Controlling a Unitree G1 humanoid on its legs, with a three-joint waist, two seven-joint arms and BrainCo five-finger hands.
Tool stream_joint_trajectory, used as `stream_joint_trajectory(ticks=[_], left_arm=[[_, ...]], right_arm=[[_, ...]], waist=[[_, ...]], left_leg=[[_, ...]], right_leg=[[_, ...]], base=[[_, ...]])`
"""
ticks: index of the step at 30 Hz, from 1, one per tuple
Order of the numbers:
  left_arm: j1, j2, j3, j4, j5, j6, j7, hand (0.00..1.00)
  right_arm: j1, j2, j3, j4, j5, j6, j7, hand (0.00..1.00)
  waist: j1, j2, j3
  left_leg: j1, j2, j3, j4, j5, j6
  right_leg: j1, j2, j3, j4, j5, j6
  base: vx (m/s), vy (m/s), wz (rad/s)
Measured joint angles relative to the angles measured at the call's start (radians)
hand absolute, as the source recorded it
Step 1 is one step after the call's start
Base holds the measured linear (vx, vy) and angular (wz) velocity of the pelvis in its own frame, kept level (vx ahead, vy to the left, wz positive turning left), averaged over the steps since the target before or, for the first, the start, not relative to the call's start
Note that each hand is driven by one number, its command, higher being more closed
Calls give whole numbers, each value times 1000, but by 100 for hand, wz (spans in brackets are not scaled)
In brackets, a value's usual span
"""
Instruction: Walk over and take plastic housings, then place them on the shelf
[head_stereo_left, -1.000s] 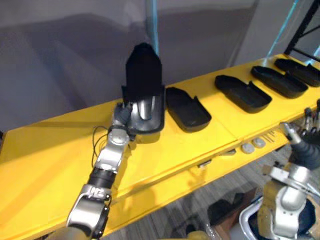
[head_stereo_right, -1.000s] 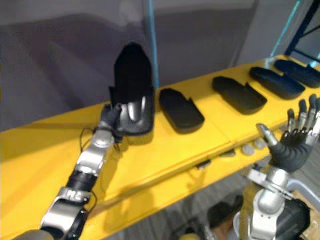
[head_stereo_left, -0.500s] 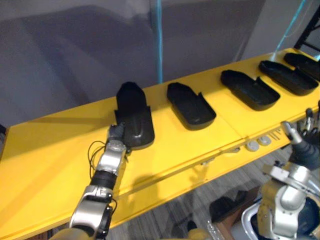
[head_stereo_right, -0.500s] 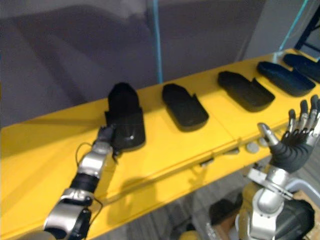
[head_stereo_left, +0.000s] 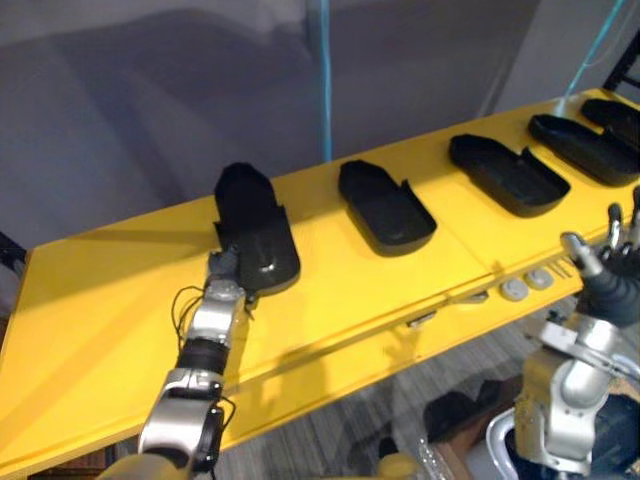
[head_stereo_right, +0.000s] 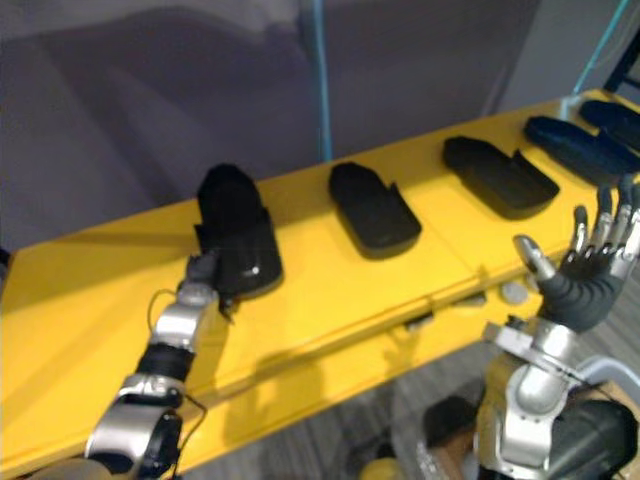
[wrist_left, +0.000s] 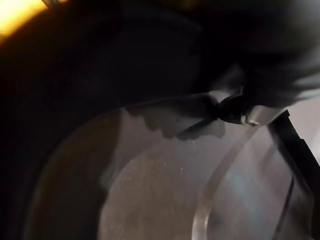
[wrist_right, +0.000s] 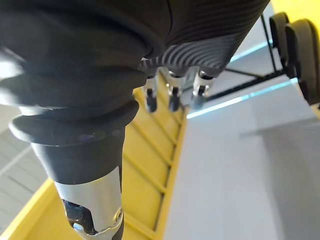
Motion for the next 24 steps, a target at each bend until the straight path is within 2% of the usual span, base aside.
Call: stream_joint_trajectory(ticks=[1,2,9,20,24], left_arm=[[-1,-1,3,3,0,0,0,100],[-1,-1,4,5,0,0,0,0],[-2,-1,13,7,-9,-21,-1,0],[-9,1,13,11,-10,-27,-13,0],[-14,1,13,26,-44,-40,11,0]], right_arm=[[-4,0,0,1,4,0,3,0],[-6,0,0,1,5,0,3,0],[-18,0,1,2,14,0,20,0],[-21,0,8,4,15,0,24,0],[-22,0,9,5,17,0,25,0]], waist=[[-1,2,1],[-1,2,1],[1,-3,4],[4,-13,11],[5,-15,12]], left_leg=[[0,1,0,0,1,0],[0,1,0,0,1,-1],[1,2,-1,-2,4,0],[12,-1,-3,-23,17,0],[12,-1,-3,-23,17,0]], right_leg=[[0,1,0,0,0,0],[0,1,0,0,0,0],[0,2,-1,0,0,0],[2,2,-2,0,0,0],[2,2,-2,0,0,0]], base=[[0,0,0],[0,0,0],[0,0,0],[0,0,0],[0,0,0]])
